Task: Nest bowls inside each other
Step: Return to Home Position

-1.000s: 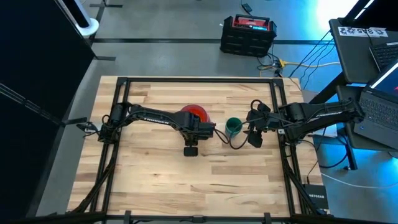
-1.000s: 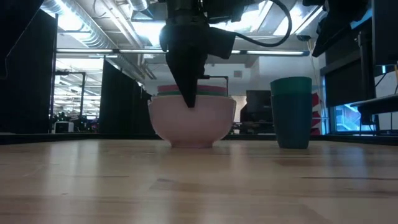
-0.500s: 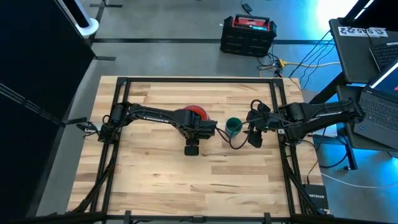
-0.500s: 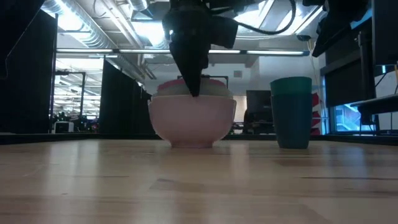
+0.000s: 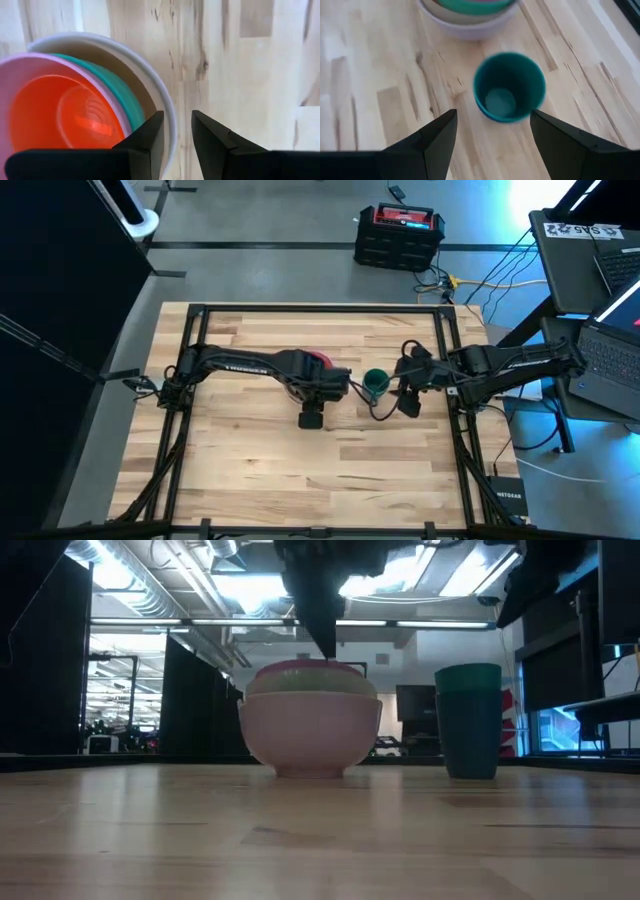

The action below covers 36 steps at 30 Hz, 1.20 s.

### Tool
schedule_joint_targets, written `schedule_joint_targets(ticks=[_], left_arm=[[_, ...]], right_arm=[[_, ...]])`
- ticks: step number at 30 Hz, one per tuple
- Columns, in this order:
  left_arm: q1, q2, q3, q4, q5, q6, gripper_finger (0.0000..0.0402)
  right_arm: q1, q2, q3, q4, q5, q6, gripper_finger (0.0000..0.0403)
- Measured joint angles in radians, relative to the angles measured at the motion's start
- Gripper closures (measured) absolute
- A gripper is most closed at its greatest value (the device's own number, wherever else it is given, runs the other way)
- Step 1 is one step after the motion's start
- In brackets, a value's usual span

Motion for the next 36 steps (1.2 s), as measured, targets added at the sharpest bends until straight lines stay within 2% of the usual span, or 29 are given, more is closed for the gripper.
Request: schedule_joint_targets(ticks=[7, 9, 20, 23, 27, 29, 32, 36], left_arm=[[0.0, -0.002, 0.176, -0.086, -0.002, 0.008, 0.0322], [-0.003, -0.002, 0.241, -0.115, -0.004, 0.034, 0.0343], [-0.034, -0.132, 0.288, -0.002, -0.003, 0.109, 0.0399], [-0.04, -0.191, 0.289, 0.047, 0.002, 0.112, 0.0401], [-0.046, -0.281, 0.288, 0.088, 0.006, 0.14, 0.0401], [-0.045, -0.334, 0.259, 0.146, 0.023, 0.159, 0.0401], [-0.03, -0.445, 0.149, 0.229, 0.066, 0.166, 0.0401], [-0.007, -0.663, -0.131, 0.397, 0.075, 0.112, 0.0402]], right_arm=[[0.0, 0.0, 0.0, 0.223, -0.074, -0.085, 0.0167], [-0.001, 0.0, 0.0, 0.32, -0.095, -0.111, 0.0178], [-0.117, 0.05, 0.0, 0.925, -0.272, -0.308, 0.0394], [-0.16, 0.063, 0.0, 1.065, -0.297, -0.322, 0.0402], [-0.2, 0.06, 0.0, 1.109, -0.3, -0.325, 0.0402], [-0.197, 0.055, 0.0, 1.109, -0.288, -0.321, 0.0403], [-0.196, 0.041, 0.0, 1.091, -0.248, -0.304, 0.0403], [-0.196, 0.016, -0.021, 1.081, -0.201, -0.249, 0.0403]])
